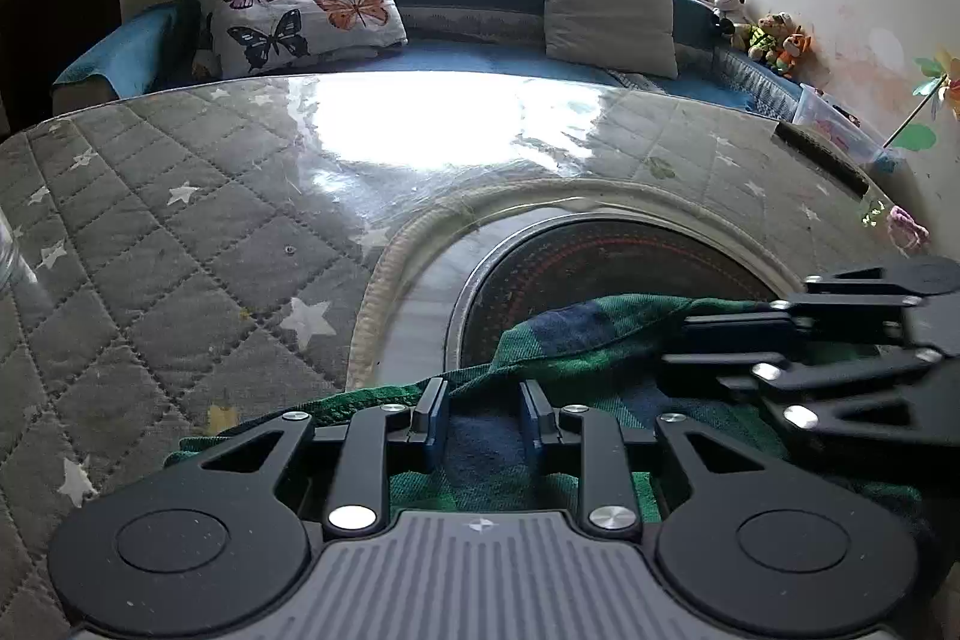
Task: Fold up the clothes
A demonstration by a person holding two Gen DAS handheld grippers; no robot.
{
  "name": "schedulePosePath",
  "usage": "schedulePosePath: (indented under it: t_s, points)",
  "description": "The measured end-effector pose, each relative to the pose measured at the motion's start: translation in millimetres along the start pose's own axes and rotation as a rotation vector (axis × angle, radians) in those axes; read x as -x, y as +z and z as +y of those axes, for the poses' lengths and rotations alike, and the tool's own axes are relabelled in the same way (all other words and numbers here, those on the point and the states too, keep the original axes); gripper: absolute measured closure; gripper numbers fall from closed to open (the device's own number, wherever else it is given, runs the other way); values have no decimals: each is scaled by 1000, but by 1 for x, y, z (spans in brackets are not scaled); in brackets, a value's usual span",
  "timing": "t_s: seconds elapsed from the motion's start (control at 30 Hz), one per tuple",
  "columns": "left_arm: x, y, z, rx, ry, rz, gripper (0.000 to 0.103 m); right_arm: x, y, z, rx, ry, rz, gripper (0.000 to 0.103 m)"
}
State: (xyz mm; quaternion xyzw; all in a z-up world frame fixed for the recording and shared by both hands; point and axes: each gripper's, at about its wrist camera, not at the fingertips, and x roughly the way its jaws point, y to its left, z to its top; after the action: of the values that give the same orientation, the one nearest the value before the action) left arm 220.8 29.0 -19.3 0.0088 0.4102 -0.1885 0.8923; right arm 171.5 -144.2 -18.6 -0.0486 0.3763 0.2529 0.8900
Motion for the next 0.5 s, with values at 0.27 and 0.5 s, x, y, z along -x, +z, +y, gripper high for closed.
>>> schedulePosePath:
  t_s: [0.27,0.5]
  points:
    - [-1,0,-1,-6,8,-2,73,24,-21,46,153,65,17,79]
    - [2,-2,0,14,9,-7,73,43,-49,92,229,155,18,79]
